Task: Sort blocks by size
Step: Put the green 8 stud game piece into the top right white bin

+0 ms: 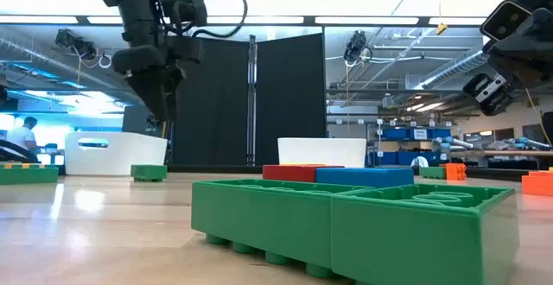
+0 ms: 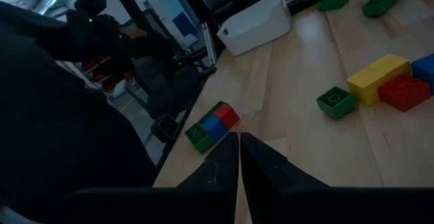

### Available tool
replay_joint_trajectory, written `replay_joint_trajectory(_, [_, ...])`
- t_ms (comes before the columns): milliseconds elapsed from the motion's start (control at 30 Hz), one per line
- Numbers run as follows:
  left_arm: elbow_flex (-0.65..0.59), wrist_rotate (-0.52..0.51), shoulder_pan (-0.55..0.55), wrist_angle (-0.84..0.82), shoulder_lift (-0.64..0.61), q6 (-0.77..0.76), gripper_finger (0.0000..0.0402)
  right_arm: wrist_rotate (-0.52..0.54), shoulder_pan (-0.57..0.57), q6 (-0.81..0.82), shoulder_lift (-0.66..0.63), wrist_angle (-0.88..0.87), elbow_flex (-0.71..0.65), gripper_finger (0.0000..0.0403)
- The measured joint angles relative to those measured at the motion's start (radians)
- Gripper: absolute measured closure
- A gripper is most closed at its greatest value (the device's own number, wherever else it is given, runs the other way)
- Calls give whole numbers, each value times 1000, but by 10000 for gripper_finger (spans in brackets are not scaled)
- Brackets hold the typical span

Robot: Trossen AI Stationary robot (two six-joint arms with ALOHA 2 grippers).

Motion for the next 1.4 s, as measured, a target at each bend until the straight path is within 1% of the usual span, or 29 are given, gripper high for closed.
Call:
replay_joint_trajectory(133, [-25, 8, -24, -8, 0, 205, 55, 0, 0, 0, 0, 0, 0, 375])
replay_joint_trajectory(233, [-44, 9, -41, -15, 0, 295, 55, 0, 0, 0, 0, 0, 0, 375])
replay_joint_trajectory(400, [-70, 11, -56, 0, 19, 332, 55, 0, 0, 0, 0, 0, 0, 375])
replay_joint_trajectory(500, [-85, 15, -56, 16, 51, 333, 55, 0, 0, 0, 0, 0, 0, 375])
replay_joint_trajectory(833, [-87, 18, -56, 67, 207, 355, 55, 0, 0, 0, 0, 0, 0, 375])
replay_joint_trajectory(1033, [-87, -11, -56, 100, 280, 357, 57, 0, 0, 0, 0, 0, 0, 375])
replay_joint_trajectory(1167, [-83, -11, -56, 98, 302, 358, 82, 0, 0, 0, 0, 0, 0, 375])
replay_joint_trajectory(1267, [-83, -4, -57, 95, 306, 358, 117, 0, 0, 0, 0, 0, 0, 375])
replay_joint_trajectory(1400, [-84, 12, -57, 90, 307, 352, 174, 0, 0, 0, 0, 0, 0, 375])
